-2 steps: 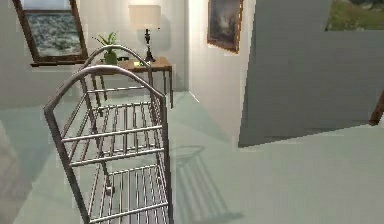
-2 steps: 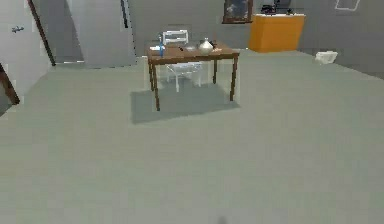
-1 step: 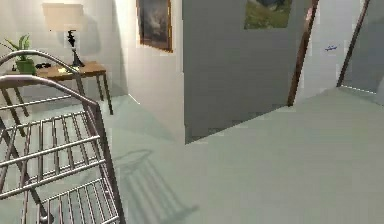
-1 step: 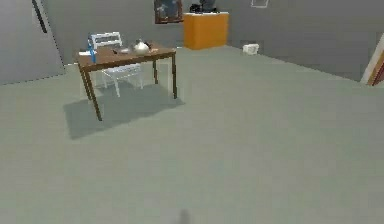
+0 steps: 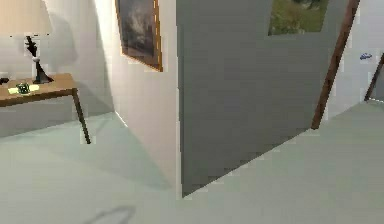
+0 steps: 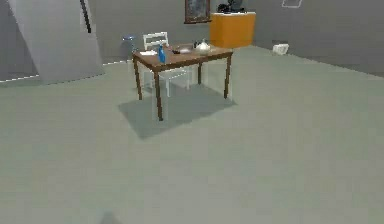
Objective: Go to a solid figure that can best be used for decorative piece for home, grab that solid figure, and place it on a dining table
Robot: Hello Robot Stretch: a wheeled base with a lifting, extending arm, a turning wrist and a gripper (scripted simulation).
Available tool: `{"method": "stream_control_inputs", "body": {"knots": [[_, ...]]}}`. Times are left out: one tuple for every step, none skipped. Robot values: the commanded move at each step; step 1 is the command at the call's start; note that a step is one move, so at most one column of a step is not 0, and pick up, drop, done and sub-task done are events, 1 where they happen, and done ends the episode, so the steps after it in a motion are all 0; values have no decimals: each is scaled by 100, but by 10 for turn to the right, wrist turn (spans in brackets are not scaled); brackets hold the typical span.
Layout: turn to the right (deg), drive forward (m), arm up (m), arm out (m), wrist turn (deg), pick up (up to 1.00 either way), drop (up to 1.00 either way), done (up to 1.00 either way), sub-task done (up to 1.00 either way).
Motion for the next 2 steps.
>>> {"method": "stream_control_inputs", "body": {"knots": [[-300, 0, 0, 0, 0, 0, 0, 0, 0], [0, 100, 0, 0, 0, 0, 0, 0, 0]]}}
